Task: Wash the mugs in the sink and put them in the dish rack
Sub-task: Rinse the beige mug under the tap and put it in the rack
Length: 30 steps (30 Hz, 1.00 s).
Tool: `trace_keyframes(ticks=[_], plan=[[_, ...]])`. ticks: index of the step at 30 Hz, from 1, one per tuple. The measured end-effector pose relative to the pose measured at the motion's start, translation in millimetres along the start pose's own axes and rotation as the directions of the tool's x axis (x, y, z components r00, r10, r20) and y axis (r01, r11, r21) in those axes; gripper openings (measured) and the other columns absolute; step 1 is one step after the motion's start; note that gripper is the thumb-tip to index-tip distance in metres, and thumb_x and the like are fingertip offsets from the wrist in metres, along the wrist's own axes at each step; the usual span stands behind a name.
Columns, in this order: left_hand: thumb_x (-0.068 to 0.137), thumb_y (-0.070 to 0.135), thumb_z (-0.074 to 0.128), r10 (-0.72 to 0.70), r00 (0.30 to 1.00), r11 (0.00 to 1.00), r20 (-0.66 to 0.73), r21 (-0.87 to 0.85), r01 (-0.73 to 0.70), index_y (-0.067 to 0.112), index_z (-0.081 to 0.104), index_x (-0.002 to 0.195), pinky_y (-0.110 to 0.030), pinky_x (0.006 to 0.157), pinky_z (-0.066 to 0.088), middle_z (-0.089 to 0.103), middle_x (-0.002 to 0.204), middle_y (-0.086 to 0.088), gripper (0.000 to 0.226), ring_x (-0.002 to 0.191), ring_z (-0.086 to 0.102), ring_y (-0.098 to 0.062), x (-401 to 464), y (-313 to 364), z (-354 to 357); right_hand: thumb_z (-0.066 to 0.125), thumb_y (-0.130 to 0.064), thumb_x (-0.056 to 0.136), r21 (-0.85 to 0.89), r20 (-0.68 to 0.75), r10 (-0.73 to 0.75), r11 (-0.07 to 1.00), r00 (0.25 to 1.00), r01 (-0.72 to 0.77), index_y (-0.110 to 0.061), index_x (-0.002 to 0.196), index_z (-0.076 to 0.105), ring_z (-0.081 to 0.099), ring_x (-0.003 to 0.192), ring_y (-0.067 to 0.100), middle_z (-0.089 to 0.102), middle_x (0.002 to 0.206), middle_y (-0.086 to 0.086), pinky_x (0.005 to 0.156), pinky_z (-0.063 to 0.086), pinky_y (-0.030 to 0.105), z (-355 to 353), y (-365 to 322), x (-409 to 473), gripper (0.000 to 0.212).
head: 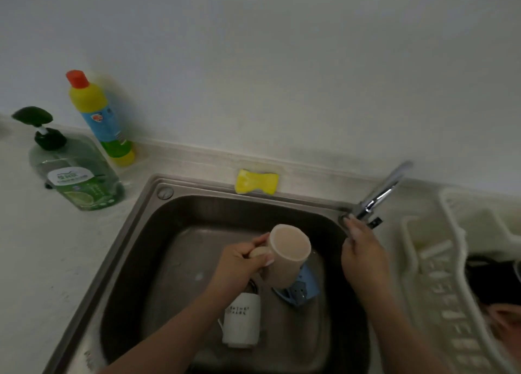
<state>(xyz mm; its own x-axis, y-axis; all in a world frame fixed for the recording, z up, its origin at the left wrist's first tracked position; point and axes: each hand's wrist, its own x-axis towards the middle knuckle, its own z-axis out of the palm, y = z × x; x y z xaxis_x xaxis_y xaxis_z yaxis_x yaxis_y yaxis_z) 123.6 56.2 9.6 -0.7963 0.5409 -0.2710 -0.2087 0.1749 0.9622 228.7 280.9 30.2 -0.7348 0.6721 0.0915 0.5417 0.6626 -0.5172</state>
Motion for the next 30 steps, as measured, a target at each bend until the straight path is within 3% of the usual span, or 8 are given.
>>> trace_keyframes(ticks=[4,6,9,11,16,20,26,30], plan=[[0.08,-0.011,0.069,0.037,0.999,0.999,0.011,-0.023,-0.037,-0.001,0.072,0.1,-0.016,0.071,0.054,0.065,0.123,0.0,0.024,0.086,0.064,0.01,-3,10,37,0.037,-0.01,0.092,-0.25,0.102,-0.02,0.967,0.995,0.045,0.004,0.14,0.044,0.026,0.142,0.033,0.036,0.15,0.022,0.118,0.011,0.029,-18,19,20,0.05],[0.079,-0.014,0.067,0.048,0.999,0.998,0.003,-0.039,-0.048,-0.013,0.069,0.102,-0.02,0.075,0.055,0.064,0.123,0.0,0.023,0.084,0.062,0.01,-5,14,50,0.04,-0.01,0.094,-0.265,0.147,0.006,0.964,0.989,0.034,0.002,0.142,0.041,0.02,0.145,0.028,0.031,0.153,0.019,0.119,0.013,0.03,-20,25,33,0.049],[0.08,-0.013,0.068,0.036,0.999,0.996,-0.004,-0.081,-0.036,-0.007,0.066,0.116,-0.027,0.085,0.054,0.067,0.118,0.005,0.037,0.085,0.061,0.008,-6,19,62,0.031,-0.024,0.09,-0.274,0.183,0.063,0.962,0.981,-0.011,0.0,0.138,0.046,0.026,0.142,0.025,0.039,0.149,0.016,0.118,0.019,0.03,-19,34,49,0.055],[0.08,-0.013,0.067,0.04,0.999,0.995,-0.014,-0.092,-0.041,-0.002,0.064,0.121,-0.021,0.083,0.054,0.069,0.11,0.011,0.042,0.082,0.062,0.01,-7,23,66,0.042,-0.013,0.088,-0.307,0.198,0.092,0.951,0.976,-0.027,0.001,0.13,0.052,0.035,0.136,0.028,0.048,0.14,0.016,0.114,0.023,0.03,-22,33,54,0.046],[0.081,-0.012,0.067,0.074,0.997,0.989,-0.028,-0.129,-0.077,0.008,0.06,0.125,-0.015,0.078,0.053,0.067,0.117,-0.001,0.048,0.083,0.063,0.01,-8,28,67,0.052,-0.003,0.082,-0.245,0.132,0.129,0.965,0.983,-0.094,-0.001,0.113,0.059,0.055,0.114,0.031,0.057,0.122,0.016,0.096,0.043,0.034,-28,26,45,0.032],[0.083,-0.01,0.066,0.073,0.997,0.989,-0.019,-0.13,-0.075,0.015,0.06,0.122,-0.015,0.071,0.052,0.068,0.116,-0.004,0.048,0.083,0.064,0.01,-7,28,67,0.05,0.0,0.083,-0.224,0.161,0.137,0.97,0.977,-0.099,-0.007,0.114,0.057,0.059,0.108,0.031,0.06,0.117,0.014,0.083,0.044,0.029,-27,15,26,0.032],[0.081,-0.012,0.067,0.069,0.997,0.991,-0.025,-0.113,-0.071,0.019,0.066,0.114,-0.015,0.065,0.053,0.074,0.09,0.015,0.045,0.074,0.064,0.006,-1,25,70,0.044,-0.005,0.093,-0.085,0.141,0.048,0.996,0.989,-0.036,-0.006,0.13,0.052,0.05,0.124,0.026,0.052,0.136,0.012,0.102,0.036,0.029,-28,12,10,0.038],[0.081,-0.009,0.069,0.07,0.998,0.993,-0.007,-0.097,-0.071,0.016,0.066,0.113,-0.017,0.066,0.054,0.069,0.11,0.011,0.041,0.077,0.063,0.009,3,23,70,0.044,-0.013,0.095,0.163,-0.067,-0.094,0.981,0.993,0.103,-0.012,0.119,0.063,0.055,0.113,0.016,0.062,0.125,0.002,0.096,0.04,0.024,-45,-14,-20,0.031]])
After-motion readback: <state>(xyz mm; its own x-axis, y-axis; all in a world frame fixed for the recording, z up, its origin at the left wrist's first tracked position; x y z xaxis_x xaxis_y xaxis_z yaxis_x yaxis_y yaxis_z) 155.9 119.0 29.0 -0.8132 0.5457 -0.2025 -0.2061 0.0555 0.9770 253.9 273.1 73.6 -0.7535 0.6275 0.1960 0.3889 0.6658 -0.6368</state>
